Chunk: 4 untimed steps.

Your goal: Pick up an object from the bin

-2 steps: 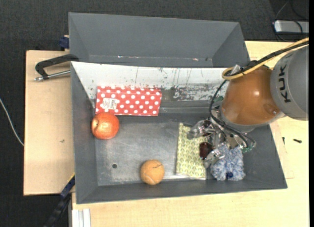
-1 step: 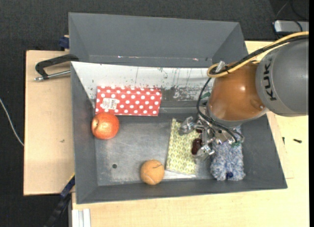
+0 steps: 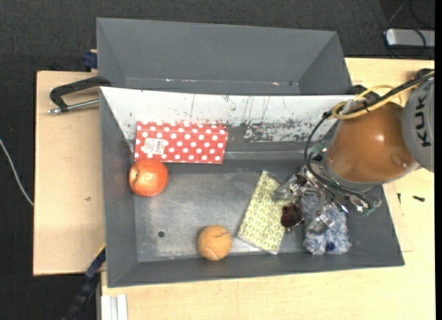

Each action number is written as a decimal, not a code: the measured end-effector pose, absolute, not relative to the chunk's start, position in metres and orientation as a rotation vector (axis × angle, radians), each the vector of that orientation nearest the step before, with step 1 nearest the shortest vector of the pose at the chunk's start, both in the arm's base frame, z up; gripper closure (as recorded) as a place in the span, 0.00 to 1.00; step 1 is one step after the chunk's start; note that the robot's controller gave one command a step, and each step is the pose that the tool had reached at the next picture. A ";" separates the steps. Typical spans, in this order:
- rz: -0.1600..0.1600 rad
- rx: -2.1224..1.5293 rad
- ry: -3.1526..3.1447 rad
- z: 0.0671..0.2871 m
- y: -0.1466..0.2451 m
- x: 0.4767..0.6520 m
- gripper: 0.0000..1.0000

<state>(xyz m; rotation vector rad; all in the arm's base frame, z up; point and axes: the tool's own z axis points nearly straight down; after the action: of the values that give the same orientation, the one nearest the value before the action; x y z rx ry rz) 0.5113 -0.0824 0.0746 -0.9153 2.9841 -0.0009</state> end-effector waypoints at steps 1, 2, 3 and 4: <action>-0.010 -0.660 3.054 0.080 -0.023 0.541 1.00; -0.008 -0.657 3.054 0.080 -0.024 0.541 1.00; -0.006 -0.658 3.057 0.083 -0.024 0.541 1.00; -0.001 -0.659 3.064 0.097 -0.023 0.539 1.00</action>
Offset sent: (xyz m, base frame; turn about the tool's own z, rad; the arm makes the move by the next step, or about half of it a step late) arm 0.0000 0.0000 0.0000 0.0000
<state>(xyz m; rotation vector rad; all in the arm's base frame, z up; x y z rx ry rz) 0.5385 -0.0225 0.0969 -0.6593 3.0641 -0.0007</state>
